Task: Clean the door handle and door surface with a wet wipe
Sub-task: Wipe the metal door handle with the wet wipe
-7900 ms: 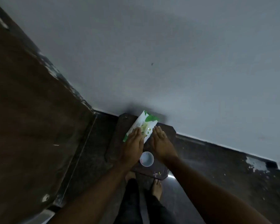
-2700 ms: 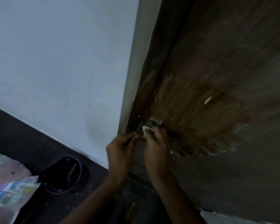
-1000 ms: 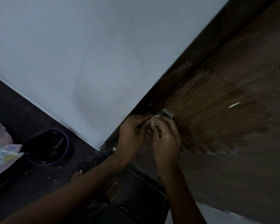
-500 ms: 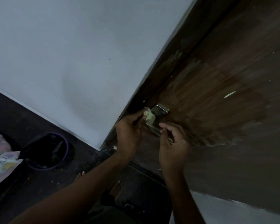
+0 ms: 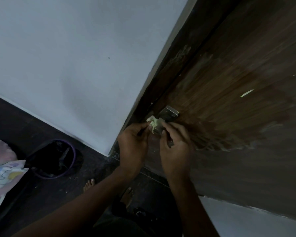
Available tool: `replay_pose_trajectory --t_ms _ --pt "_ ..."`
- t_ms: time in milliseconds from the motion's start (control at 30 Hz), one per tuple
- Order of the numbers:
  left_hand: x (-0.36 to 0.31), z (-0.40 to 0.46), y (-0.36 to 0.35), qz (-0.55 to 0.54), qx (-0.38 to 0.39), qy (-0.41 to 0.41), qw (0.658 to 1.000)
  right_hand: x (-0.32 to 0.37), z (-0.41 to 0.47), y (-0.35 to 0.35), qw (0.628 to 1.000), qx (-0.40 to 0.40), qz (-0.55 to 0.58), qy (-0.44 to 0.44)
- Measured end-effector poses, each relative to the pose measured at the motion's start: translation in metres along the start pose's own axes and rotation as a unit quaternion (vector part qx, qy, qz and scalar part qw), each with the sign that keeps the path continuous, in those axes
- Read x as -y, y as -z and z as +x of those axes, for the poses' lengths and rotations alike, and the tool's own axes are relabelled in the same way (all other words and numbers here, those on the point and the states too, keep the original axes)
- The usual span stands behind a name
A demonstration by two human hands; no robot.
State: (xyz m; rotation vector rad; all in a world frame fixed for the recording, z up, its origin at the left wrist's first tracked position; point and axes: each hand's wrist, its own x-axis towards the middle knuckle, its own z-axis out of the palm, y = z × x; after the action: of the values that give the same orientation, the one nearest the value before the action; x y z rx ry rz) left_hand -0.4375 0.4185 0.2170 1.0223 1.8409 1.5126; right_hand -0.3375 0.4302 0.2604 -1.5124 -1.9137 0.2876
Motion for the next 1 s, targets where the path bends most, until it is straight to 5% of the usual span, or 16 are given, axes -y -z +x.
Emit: replay_pose_trajectory --t_ms 333,500,667,1000 --pt "0.000 -0.001 0.000 -0.008 0.006 0.005 1.000 0.003 0.003 -0.004 0.999 0.007 -0.021 0.033" --pt "-0.004 0.007 0.007 -0.038 0.025 0.026 0.999 0.005 0.005 -0.009 0.979 0.120 -0.122 0.108" --pt "-0.002 0.007 0.015 -0.043 0.044 0.042 0.997 0.009 0.015 -0.012 0.969 0.148 -0.152 0.125" --pt "-0.003 0.001 0.017 -0.071 0.038 0.018 0.997 0.004 0.010 -0.012 0.982 0.015 -0.120 0.148"
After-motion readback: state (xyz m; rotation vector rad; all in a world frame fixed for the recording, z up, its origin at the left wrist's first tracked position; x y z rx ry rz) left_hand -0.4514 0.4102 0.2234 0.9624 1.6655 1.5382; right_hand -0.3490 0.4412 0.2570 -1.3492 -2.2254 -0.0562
